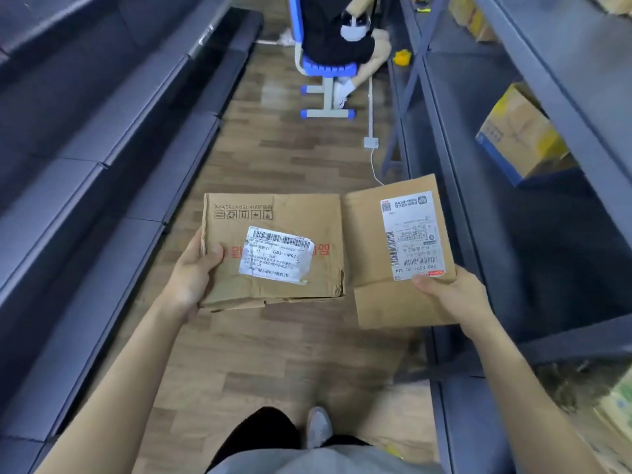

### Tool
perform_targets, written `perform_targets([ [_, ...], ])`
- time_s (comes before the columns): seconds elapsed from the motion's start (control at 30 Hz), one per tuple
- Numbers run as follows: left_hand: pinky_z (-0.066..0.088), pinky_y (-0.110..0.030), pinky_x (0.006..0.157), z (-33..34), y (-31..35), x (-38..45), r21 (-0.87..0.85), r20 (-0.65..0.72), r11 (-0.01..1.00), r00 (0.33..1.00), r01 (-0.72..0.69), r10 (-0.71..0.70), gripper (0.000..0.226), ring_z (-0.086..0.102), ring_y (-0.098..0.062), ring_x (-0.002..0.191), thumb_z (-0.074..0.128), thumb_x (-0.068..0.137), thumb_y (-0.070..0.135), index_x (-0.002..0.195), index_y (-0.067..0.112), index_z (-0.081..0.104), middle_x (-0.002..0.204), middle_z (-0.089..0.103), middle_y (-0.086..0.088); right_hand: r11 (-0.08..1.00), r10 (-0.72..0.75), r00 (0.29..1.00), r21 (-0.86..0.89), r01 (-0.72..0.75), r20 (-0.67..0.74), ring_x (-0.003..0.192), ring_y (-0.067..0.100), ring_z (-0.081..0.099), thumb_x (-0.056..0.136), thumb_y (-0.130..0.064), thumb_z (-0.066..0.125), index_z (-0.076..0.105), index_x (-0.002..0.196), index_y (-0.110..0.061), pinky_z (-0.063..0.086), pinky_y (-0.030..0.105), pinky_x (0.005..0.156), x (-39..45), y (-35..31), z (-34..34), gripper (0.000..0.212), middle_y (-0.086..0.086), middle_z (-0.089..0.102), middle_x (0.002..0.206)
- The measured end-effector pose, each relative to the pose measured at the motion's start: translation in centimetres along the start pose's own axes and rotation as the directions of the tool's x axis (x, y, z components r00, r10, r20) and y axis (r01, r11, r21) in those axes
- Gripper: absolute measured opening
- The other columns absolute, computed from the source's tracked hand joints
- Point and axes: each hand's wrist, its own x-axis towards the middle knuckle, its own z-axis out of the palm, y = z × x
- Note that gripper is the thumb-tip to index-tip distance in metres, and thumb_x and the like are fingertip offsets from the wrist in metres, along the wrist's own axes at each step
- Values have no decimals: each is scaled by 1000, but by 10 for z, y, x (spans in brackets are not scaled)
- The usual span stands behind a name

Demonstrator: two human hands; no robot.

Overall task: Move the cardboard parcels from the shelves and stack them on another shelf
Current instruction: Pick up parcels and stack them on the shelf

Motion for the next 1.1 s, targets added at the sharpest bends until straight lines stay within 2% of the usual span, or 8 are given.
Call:
perform_targets([
  [0.13, 53, -29, 72, 10, 4, 59, 5, -22, 1000, 1000, 21, -21, 31, 65, -5, 81, 40, 100, 11, 124, 27, 50, 98, 67, 11, 998, 50, 999, 28, -50, 9, 95, 14, 58, 78, -30, 76, 62, 97, -31, 44, 29, 82, 49, -17, 10, 24, -17, 63, 89],
  [0.3, 59, -27, 65, 26, 14, 149, -41, 35, 998, 998, 54, -53, 29, 68, -6, 79, 41, 99, 11, 118, 28, 53, 101, 68, 6, 995, 73, 996, 66, -69, -55, 94, 10, 60, 77, -33, 77, 64, 104, -25, 44, 26, 77, 108, -44, 26, 31, -11, 67, 95],
  [0.43, 49, -46, 93, 38, 34, 233, -34, 91, 998, 995, 44, -41, 28, 61, -26, 105, 44, 98, 12, 115, 30, 55, 120, 64, -5, 990, 95, 990, 114, -83, -103, 95, 9, 63, 77, -31, 76, 64, 90, -34, 49, 28, 82, 157, -79, 37, 18, -17, 67, 91],
  [0.53, 55, -28, 80, 52, 57, 292, -54, 135, 998, 990, 38, -30, 30, 66, -9, 84, 42, 98, 8, 115, 28, 56, 96, 71, 9, 980, 137, 980, 161, -113, -143, 98, 13, 65, 74, -35, 79, 67, 94, -31, 52, 37, 91, 191, -112, 41, 24, -11, 70, 98],
  [0.63, 55, -22, 73, 70, 87, 346, -54, 178, 998, 984, 34, -24, 28, 65, -3, 76, 43, 98, 9, 111, 29, 56, 86, 71, 14, 973, 146, 973, 203, -109, -178, 97, 16, 66, 73, -36, 79, 67, 96, -27, 52, 42, 92, 226, -145, 39, 28, -7, 71, 101],
  [0.8, 55, -17, 65, 112, 141, 420, -30, 246, 999, 969, -10, 17, 24, 62, -5, 84, 41, 99, 10, 104, 30, 54, 99, 65, 10, 955, 130, 950, 293, -43, -286, 97, 12, 66, 74, -31, 79, 67, 97, -28, 53, 36, 89, 268, -192, 23, 26, -11, 71, 99],
  [0.93, 51, -18, 45, 156, 191, 479, -39, 315, 997, 946, -70, 79, 24, 65, 1, 68, 42, 99, 13, 98, 33, 55, 89, 67, 15, 936, 88, 928, 348, 47, -361, 98, 10, 65, 75, -31, 78, 68, 95, -30, 52, 33, 89, 301, -227, -2, 23, -12, 71, 100],
  [1.1, 51, -13, 51, 232, 253, 540, -87, 402, 975, 888, -205, 223, 24, 65, 6, 62, 43, 98, 12, 102, 32, 56, 73, 70, 22, 909, 2, 876, 365, 199, -483, 80, -5, 63, 80, -25, 74, 64, 82, -32, 47, 15, 65, 352, -260, -41, 13, -21, 67, 85],
])
